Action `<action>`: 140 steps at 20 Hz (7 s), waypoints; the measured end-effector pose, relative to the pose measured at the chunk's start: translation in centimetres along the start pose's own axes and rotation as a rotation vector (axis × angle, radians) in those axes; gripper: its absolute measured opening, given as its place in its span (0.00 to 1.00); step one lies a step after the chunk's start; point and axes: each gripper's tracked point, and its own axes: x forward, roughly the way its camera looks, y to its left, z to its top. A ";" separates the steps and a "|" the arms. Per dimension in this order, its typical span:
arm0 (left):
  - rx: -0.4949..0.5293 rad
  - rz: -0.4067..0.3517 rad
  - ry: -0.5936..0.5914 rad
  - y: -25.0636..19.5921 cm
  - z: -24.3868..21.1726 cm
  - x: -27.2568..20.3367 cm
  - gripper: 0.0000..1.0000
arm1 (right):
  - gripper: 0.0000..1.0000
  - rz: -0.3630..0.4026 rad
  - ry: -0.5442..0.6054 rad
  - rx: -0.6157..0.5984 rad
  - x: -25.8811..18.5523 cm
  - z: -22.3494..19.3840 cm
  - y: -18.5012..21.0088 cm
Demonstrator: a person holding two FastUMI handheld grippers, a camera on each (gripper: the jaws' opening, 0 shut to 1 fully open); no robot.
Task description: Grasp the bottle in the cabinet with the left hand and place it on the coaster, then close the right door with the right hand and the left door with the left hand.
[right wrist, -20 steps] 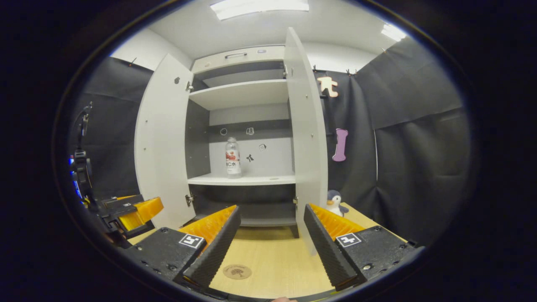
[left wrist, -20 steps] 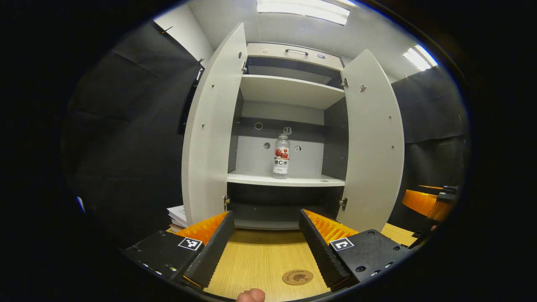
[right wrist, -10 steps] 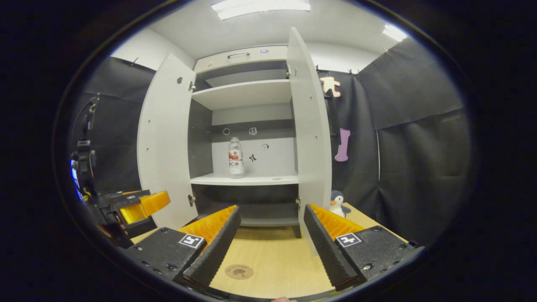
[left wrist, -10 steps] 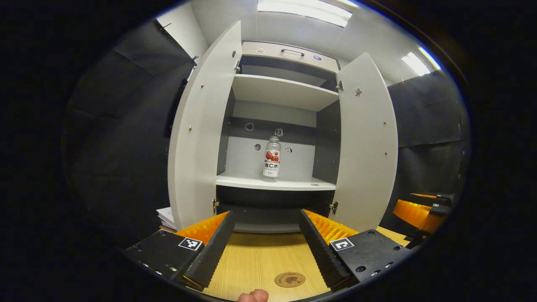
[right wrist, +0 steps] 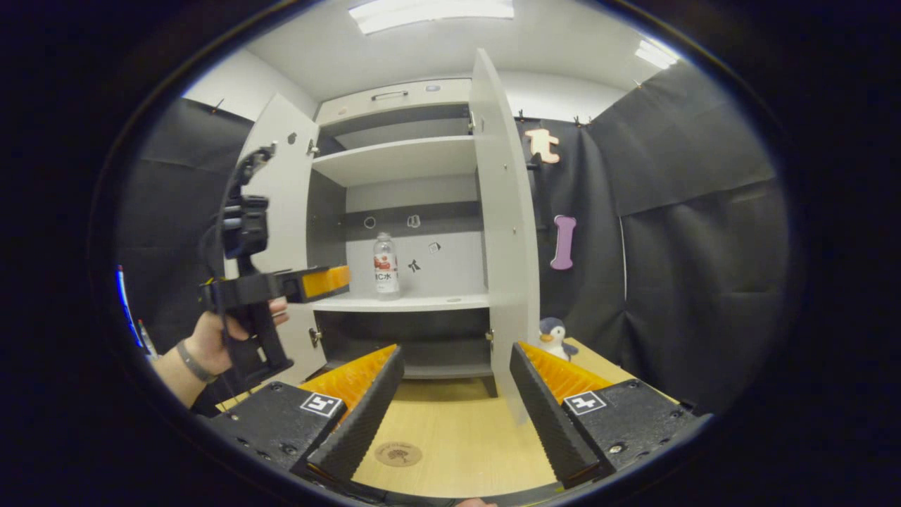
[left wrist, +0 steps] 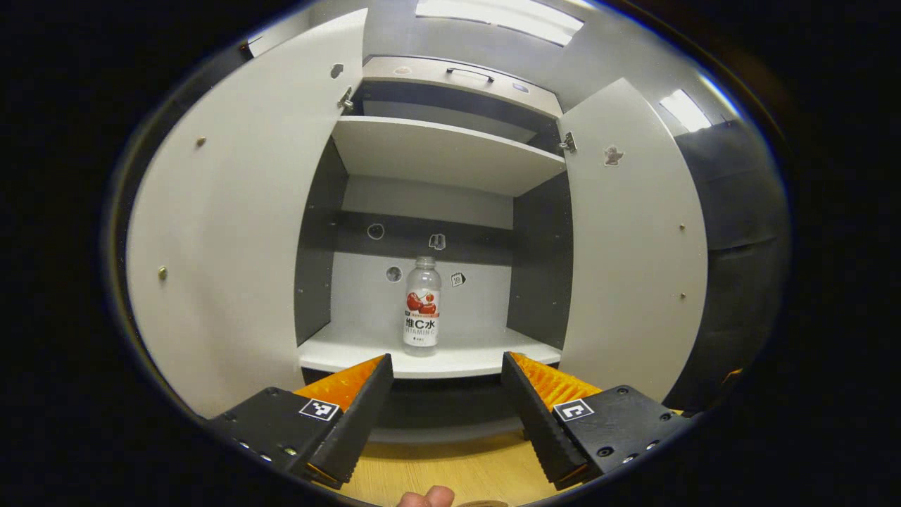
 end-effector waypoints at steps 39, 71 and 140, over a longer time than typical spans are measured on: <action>0.014 -0.012 -0.063 -0.5 2.1 5.6 0.78 | 0.99 0.021 -0.013 -0.033 3.6 3.1 -1.2; 0.042 0.069 0.111 -7.2 -27.8 -11.9 0.82 | 0.99 0.123 0.092 -0.046 0.2 1.7 2.8; 0.046 0.269 0.021 2.4 -7.2 -21.1 0.93 | 0.97 0.142 -0.137 0.018 19.1 16.2 -1.5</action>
